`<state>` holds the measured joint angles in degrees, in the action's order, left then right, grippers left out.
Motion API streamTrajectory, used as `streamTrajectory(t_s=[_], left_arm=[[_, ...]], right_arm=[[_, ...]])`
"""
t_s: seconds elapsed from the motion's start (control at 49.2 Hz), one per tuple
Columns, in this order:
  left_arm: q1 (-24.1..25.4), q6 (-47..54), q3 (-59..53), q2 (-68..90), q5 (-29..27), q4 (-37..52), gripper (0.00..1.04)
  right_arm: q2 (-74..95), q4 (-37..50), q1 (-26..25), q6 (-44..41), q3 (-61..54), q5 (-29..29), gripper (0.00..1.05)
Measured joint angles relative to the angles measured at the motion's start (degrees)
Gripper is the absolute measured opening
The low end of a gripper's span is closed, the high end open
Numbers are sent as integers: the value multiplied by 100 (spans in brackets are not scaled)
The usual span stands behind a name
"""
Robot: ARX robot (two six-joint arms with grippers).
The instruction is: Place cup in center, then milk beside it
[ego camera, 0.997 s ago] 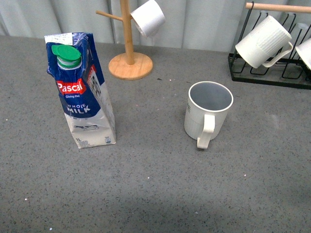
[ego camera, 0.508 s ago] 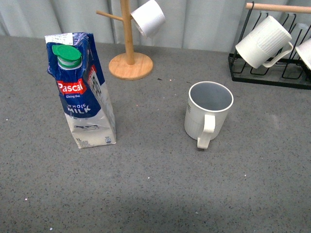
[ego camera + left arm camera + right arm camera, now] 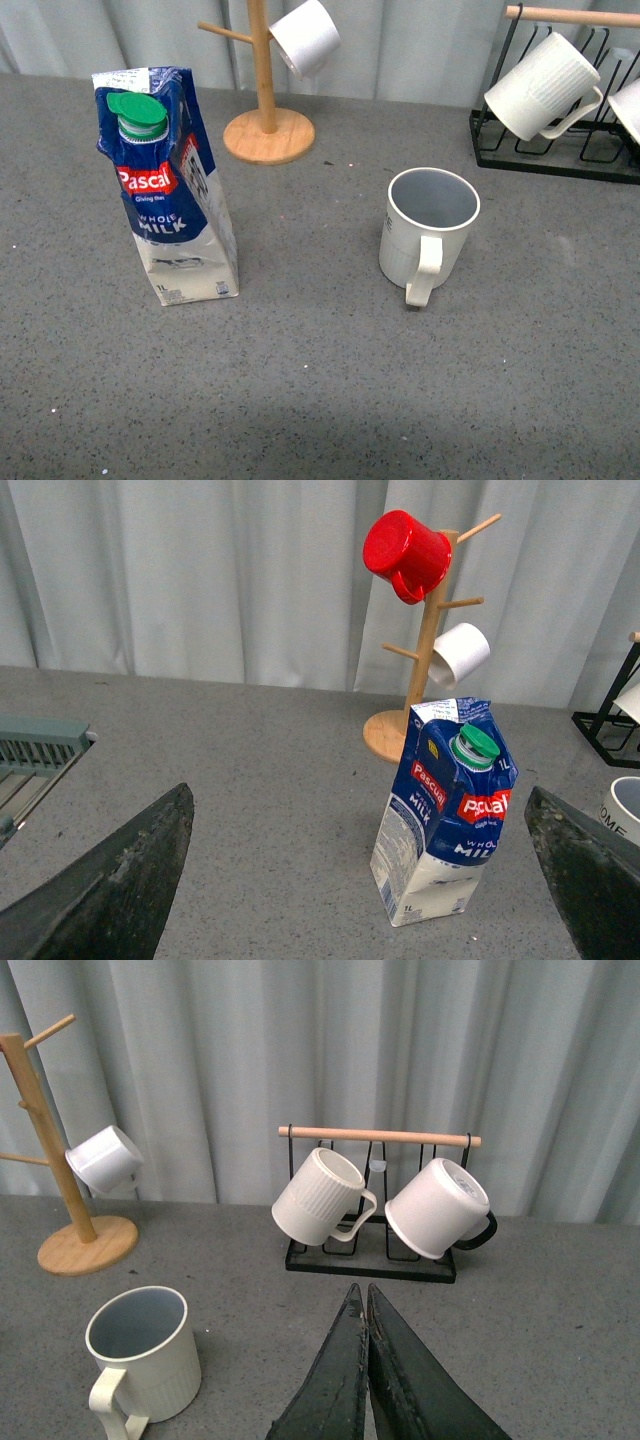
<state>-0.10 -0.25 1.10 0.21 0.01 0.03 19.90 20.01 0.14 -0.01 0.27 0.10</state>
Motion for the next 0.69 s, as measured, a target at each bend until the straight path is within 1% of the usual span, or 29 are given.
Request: streamTrajectory(t_s=[0.244,0.549,0.59,0.631,0.692], left_arm=[[0,0,0,0,0,0,98],[0,0,0,2,0,0,98],[0,0,0,0,0,0,98],[0,0,0,0,-2,0,98],[0,0,0,0,-2,0,98]], right_arm=[[-564,-553,0,0,0,-2,1],[-964,-955,0,0,0,-2,1],[-1204,-1237,0,0,4,-2,1],[-1661,-1860,0,-2,4,-17,1],[-1937,-1965,0,0,4,-17,1]])
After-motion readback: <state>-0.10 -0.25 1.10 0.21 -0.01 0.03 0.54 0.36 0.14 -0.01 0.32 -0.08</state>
